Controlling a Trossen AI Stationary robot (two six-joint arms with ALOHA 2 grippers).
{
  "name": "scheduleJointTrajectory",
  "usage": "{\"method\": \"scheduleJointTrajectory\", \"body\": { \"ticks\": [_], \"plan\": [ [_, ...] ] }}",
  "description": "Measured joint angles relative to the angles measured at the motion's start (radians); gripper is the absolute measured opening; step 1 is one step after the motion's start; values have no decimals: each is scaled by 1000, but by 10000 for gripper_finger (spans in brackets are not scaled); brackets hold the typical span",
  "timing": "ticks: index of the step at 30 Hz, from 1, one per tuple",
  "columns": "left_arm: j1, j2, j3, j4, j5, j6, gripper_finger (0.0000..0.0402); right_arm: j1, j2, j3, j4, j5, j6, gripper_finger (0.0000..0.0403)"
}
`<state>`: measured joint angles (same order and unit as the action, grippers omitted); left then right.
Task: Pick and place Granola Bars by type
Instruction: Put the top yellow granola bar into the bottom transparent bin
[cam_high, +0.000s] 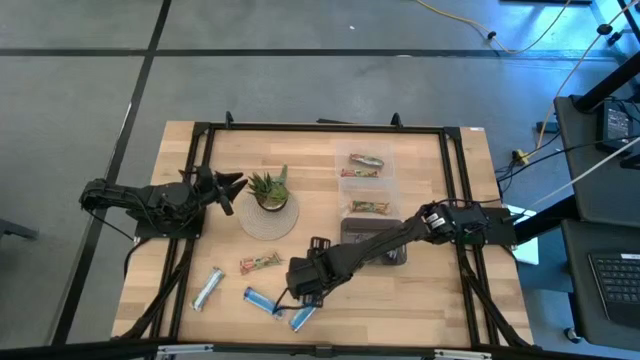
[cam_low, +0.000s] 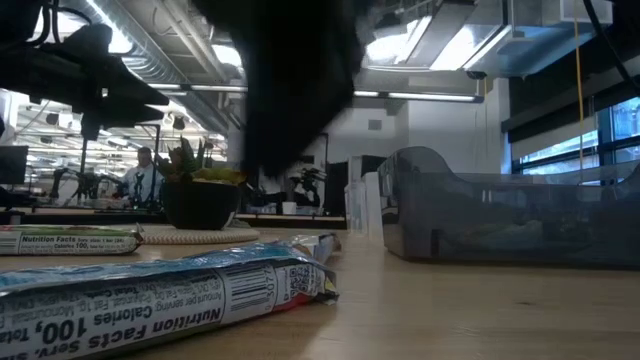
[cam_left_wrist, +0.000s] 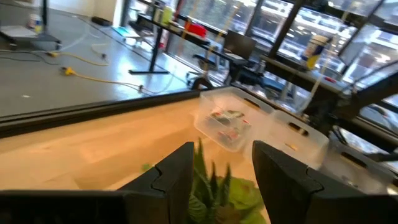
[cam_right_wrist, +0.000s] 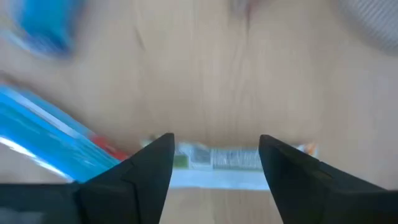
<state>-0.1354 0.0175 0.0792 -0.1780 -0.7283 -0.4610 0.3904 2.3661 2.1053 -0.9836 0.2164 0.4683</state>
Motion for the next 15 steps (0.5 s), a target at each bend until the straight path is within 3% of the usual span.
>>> {"method": "scheduleJointTrajectory", "body": {
  "ticks": [3,8,15],
  "plan": [
    [0,0,0,1,30,0,157,-7,-2,106,-51,9,91,239],
    [0,0,0,1,60,1,157,-27,-4,249,-172,17,555,239],
    [0,0,0,2,80,3,157,-12,35,244,-193,102,960,239]
  ]
}}
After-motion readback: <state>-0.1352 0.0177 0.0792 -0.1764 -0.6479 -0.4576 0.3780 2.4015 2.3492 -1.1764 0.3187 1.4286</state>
